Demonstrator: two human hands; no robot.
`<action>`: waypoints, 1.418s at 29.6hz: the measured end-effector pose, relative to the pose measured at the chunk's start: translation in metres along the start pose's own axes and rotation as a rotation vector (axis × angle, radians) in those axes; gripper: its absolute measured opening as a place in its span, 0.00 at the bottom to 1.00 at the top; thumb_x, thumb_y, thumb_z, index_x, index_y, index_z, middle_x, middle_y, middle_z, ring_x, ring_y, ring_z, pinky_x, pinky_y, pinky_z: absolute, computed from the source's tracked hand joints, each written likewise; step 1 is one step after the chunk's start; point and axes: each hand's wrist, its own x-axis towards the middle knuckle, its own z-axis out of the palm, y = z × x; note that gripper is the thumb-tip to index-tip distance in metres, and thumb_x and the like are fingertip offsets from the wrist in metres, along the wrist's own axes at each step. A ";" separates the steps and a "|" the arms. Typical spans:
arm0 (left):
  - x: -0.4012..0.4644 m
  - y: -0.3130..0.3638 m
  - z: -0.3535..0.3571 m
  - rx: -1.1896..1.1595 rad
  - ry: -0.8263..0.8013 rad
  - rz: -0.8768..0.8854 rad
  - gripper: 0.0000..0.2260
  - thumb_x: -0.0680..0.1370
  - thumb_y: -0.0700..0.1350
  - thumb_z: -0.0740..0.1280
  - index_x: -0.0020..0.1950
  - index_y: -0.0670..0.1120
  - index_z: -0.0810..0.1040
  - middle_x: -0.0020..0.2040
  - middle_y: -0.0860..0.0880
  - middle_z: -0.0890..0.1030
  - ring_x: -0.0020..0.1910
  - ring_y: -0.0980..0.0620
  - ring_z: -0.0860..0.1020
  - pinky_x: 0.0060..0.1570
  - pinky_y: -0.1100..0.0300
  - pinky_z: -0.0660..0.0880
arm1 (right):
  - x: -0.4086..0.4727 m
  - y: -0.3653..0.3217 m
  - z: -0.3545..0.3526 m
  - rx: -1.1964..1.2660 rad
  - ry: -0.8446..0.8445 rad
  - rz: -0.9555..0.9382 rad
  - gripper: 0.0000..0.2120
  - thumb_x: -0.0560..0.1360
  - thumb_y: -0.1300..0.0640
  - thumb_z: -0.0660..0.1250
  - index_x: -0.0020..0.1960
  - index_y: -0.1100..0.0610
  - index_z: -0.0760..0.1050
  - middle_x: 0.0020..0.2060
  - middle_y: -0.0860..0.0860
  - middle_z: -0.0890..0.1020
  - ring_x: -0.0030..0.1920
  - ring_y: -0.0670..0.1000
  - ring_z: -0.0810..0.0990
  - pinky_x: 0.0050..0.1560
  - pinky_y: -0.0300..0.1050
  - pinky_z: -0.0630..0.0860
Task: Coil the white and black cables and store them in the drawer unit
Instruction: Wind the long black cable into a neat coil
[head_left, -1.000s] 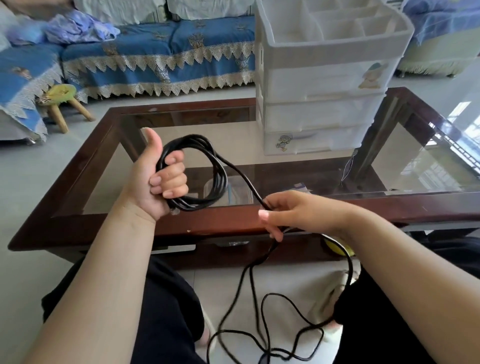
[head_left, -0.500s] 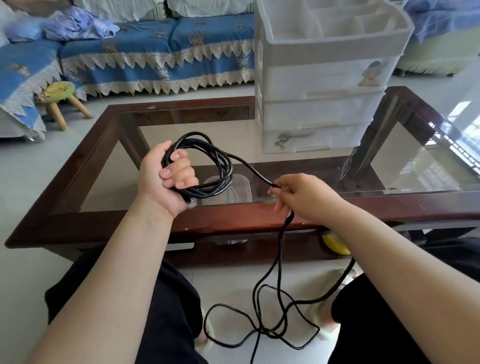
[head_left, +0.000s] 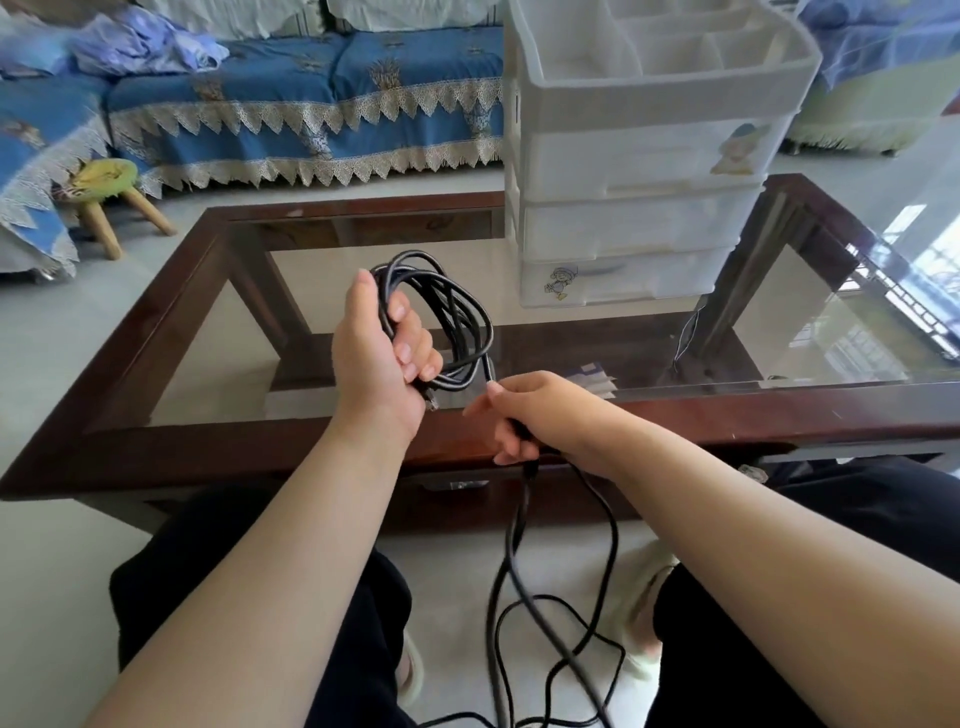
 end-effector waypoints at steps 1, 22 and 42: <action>0.002 0.003 -0.002 -0.047 0.039 0.011 0.21 0.83 0.54 0.51 0.31 0.47 0.64 0.19 0.54 0.60 0.18 0.56 0.56 0.20 0.63 0.57 | 0.001 0.001 0.002 -0.024 -0.011 -0.020 0.16 0.82 0.50 0.55 0.51 0.60 0.77 0.23 0.50 0.76 0.22 0.45 0.70 0.55 0.53 0.76; 0.024 0.016 -0.036 -0.498 0.345 -0.105 0.17 0.79 0.48 0.55 0.31 0.48 0.65 0.22 0.55 0.61 0.19 0.57 0.57 0.20 0.65 0.59 | -0.004 0.006 -0.023 -0.677 -0.361 0.060 0.19 0.75 0.53 0.68 0.63 0.52 0.65 0.47 0.43 0.83 0.47 0.44 0.81 0.47 0.39 0.78; 0.022 0.010 -0.019 0.092 0.134 -0.028 0.23 0.83 0.56 0.52 0.30 0.48 0.65 0.19 0.53 0.61 0.18 0.55 0.57 0.21 0.63 0.58 | -0.026 -0.006 0.002 -1.028 -0.092 0.174 0.14 0.83 0.48 0.48 0.54 0.55 0.68 0.53 0.55 0.77 0.47 0.56 0.74 0.48 0.47 0.68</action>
